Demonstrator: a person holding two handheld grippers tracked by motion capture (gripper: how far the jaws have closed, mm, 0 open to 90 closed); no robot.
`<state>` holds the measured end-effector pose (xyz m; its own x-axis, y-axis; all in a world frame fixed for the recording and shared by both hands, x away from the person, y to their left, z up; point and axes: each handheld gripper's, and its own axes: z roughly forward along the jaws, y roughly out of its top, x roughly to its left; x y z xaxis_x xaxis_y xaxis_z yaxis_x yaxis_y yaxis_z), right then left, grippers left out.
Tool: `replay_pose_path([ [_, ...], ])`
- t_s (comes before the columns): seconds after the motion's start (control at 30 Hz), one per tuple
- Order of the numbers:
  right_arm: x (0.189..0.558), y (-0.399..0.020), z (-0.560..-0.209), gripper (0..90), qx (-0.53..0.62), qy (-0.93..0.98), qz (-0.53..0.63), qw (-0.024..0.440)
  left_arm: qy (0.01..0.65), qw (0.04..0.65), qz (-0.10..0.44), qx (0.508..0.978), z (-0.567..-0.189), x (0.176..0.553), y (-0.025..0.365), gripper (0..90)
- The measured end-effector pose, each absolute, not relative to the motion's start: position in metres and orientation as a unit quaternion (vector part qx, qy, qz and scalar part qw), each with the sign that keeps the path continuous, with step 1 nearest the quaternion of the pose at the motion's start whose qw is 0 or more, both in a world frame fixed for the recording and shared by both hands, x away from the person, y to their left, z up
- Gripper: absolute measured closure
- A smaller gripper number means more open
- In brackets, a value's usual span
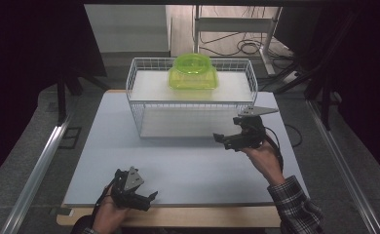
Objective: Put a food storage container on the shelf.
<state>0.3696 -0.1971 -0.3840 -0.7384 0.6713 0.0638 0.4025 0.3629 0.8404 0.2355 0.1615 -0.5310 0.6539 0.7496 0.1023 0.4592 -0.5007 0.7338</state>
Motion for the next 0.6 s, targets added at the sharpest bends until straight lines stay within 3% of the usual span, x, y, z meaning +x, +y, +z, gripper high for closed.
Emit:
replay_pose_path([
  [0.6,0.344,-0.211,-0.433,0.1,0.324,0.824,0.434,0.167,0.364,0.348,0.207,0.839,-0.531,0.236,0.162,0.0],
])
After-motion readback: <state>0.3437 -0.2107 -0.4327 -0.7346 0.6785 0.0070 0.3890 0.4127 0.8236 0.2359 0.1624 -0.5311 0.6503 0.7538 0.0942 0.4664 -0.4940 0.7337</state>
